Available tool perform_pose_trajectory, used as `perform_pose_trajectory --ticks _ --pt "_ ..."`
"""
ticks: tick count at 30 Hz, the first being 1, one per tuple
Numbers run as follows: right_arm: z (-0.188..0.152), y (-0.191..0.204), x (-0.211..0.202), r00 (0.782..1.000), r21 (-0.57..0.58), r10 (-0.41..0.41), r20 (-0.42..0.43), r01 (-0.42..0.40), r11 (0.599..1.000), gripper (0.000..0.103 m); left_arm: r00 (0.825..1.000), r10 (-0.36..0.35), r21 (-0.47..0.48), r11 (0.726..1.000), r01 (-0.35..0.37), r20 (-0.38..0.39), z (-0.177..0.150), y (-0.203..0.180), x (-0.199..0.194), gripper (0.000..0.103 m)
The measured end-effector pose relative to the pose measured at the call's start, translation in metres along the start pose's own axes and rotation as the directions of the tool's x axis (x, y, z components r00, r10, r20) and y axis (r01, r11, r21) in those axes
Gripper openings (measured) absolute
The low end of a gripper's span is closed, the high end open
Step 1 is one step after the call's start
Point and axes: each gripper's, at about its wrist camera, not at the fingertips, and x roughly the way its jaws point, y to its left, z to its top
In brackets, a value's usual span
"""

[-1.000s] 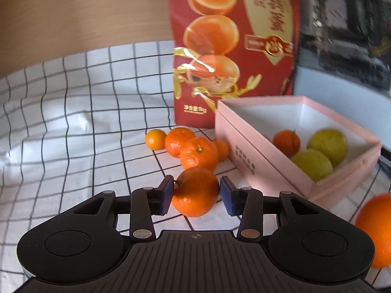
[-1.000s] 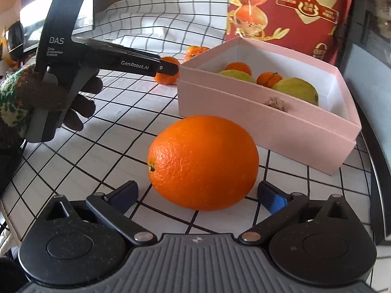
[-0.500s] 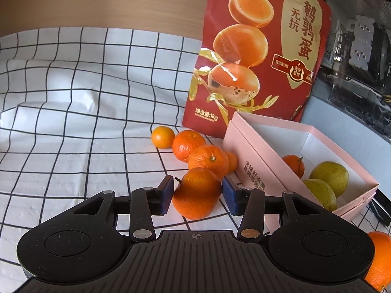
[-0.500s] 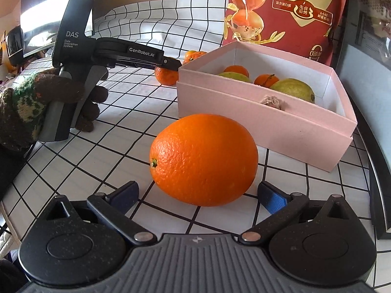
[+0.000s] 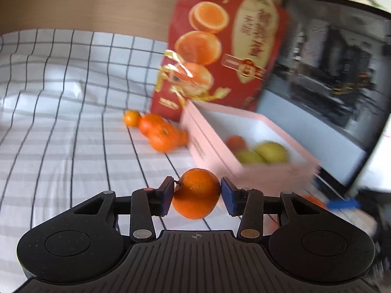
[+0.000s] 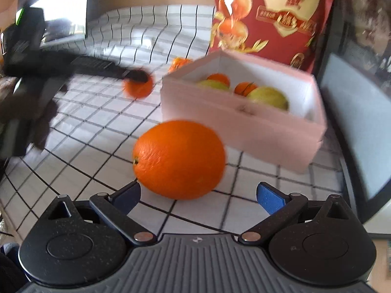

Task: Organize fruits
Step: 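Lift the mandarin with the left tool toward the right tool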

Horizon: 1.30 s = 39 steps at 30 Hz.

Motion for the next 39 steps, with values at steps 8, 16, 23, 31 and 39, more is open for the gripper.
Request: perform_pose_trajectory --ticks 8,16,23,31,39 --pt "-0.001 -0.017 -0.019 0.999 0.024 -0.012 0.042 0.011 1.000 0.102 1.000 0.029 0.022 0.999 -0.029 0.001 -0.041 -0.034 -0.017 0.048" --pt "-0.016 -0.026 -0.017 1.000 0.045 -0.014 0.011 0.014 0.999 0.101 0.995 0.100 0.113 0.988 -0.102 0.027 -0.045 -0.053 -0.016 0.048" --pt "-0.008 0.000 -0.018 0.995 0.029 0.064 0.075 -0.066 0.997 0.102 0.994 0.102 0.082 0.991 -0.104 0.027 -0.045 -0.050 -0.015 0.048" --pt "-0.001 0.017 -0.001 0.997 -0.010 -0.011 0.074 0.012 1.000 0.101 0.997 0.075 0.025 0.997 -0.075 0.031 -0.046 -0.042 -0.017 0.048" --pt "-0.013 -0.027 -0.017 0.999 0.116 -0.002 0.035 -0.002 0.993 0.100 0.995 0.093 0.038 0.995 -0.095 0.039 -0.048 -0.049 -0.020 0.048"
